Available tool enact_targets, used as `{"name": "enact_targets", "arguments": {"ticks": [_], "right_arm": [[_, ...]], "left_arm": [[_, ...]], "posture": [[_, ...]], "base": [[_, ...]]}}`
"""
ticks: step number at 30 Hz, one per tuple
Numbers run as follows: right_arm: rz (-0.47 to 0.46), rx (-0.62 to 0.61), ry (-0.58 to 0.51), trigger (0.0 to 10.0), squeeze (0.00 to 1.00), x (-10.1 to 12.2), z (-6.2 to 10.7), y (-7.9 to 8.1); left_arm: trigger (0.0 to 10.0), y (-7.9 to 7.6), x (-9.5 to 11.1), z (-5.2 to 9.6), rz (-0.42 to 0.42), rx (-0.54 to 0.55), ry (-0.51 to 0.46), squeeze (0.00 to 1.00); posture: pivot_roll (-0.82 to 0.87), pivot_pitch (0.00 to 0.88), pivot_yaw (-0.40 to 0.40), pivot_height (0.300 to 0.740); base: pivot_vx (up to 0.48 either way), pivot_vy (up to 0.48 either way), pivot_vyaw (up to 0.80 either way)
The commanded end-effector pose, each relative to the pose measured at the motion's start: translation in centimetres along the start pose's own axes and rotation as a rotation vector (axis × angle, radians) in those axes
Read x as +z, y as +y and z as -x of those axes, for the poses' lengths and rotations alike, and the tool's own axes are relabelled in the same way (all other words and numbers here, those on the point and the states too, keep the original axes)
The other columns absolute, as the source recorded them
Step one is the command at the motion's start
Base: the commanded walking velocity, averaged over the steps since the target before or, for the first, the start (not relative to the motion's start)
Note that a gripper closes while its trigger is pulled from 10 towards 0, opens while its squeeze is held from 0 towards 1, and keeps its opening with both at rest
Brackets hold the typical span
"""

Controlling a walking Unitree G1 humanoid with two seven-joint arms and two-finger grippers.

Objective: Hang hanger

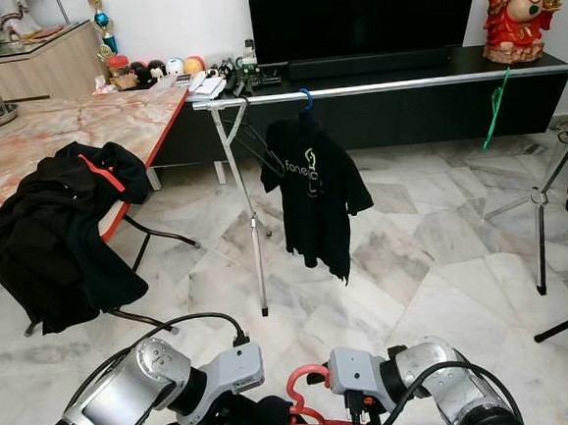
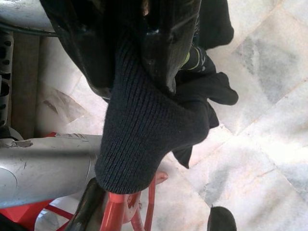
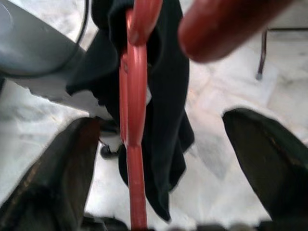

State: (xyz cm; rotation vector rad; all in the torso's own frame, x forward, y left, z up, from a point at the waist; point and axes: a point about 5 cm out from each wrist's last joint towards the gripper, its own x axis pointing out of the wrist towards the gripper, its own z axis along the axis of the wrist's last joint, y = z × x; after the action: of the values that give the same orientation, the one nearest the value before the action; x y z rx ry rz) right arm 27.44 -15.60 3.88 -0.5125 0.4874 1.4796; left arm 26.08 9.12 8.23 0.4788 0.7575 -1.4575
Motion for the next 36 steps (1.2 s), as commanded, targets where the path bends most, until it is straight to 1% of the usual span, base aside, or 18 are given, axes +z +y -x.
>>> {"name": "enact_targets", "arguments": {"ticks": [1,4,7,11,14,17,22,25,26,27,28,32,33,36], "right_arm": [[0.020,0.015,0.004,10.0,0.00,0.3,-0.6,0.0],[0.012,0.000,0.015,10.0,0.00,0.2,-0.6,-0.1],[0.009,0.010,0.015,10.0,0.00,0.1,-0.7,0.0],[-0.014,0.017,-0.017,10.0,0.00,0.2,-1.2,0.2],[-0.044,0.051,-0.053,10.0,0.00,0.4,-1.5,0.5],[-0.060,0.070,-0.065,10.0,0.00,0.4,-1.5,0.6],[-0.053,0.042,-0.063,10.0,0.00,0.3,-1.4,0.5],[-0.041,-0.061,-0.049,10.0,0.00,0.1,-0.5,-0.3],[-0.045,-0.118,-0.068,10.0,0.00,0.3,0.4,-1.0],[-0.044,-0.139,-0.083,10.0,0.00,0.4,1.0,-1.3],[-0.044,-0.139,-0.083,10.0,0.00,0.4,1.0,-1.3],[-0.048,-0.181,-0.141,10.0,0.00,1.0,3.2,-2.0],[-0.049,-0.180,-0.157,10.0,0.00,1.1,3.9,-2.0],[-0.046,-0.150,-0.163,10.0,0.00,1.0,4.7,-1.3]], "left_arm": [[10.0,0.0,2.0,0.4,-0.082,-0.002,-0.029,0.00],[10.0,-0.2,2.2,0.4,-0.095,-0.007,-0.033,0.00],[10.0,-0.2,2.3,0.4,-0.106,-0.006,-0.034,0.00],[10.0,-0.2,2.5,0.3,-0.114,-0.006,-0.036,0.00],[10.0,-0.2,2.6,0.3,-0.119,-0.004,-0.040,0.00],[10.0,-0.2,2.7,0.3,-0.121,-0.003,-0.043,0.00],[10.0,-0.2,2.7,0.3,-0.124,-0.003,-0.048,0.00],[10.0,-0.2,2.6,0.3,-0.123,0.001,-0.048,0.00],[10.0,-0.3,2.3,0.5,-0.117,0.000,-0.042,0.00],[10.0,-0.4,2.0,0.6,-0.113,-0.002,-0.034,0.00],[10.0,-0.4,2.0,0.6,-0.113,-0.002,-0.034,0.00],[10.0,-0.4,0.6,1.1,-0.094,-0.001,0.009,0.00],[10.0,-0.3,-0.1,1.2,-0.082,0.011,0.036,0.00],[10.0,-0.1,-0.9,1.5,-0.056,0.029,0.054,0.00]], "posture": [[0.06,0.000,0.037,0.740],[0.06,0.000,0.037,0.740],[0.06,0.000,0.035,0.740],[0.07,0.000,0.033,0.740],[0.07,0.000,0.032,0.740],[0.07,0.000,0.029,0.740],[0.07,0.004,0.028,0.740],[0.06,0.006,0.025,0.740],[0.06,0.012,0.028,0.740],[0.06,0.014,0.032,0.740],[0.06,0.014,0.032,0.740],[0.05,0.016,0.043,0.740],[0.04,0.018,0.045,0.740],[0.04,0.022,0.048,0.740]], "base": [[0.000,0.000,0.00],[0.000,0.000,0.00],[0.000,0.000,0.00],[0.000,0.000,0.00],[0.000,0.000,0.00],[0.000,0.000,0.00],[0.000,0.000,0.00],[0.000,0.000,0.00],[0.000,0.000,0.00],[0.000,0.000,0.00],[0.000,0.000,0.00],[0.000,0.000,0.00],[0.000,0.000,0.00],[0.000,0.000,0.00]]}}
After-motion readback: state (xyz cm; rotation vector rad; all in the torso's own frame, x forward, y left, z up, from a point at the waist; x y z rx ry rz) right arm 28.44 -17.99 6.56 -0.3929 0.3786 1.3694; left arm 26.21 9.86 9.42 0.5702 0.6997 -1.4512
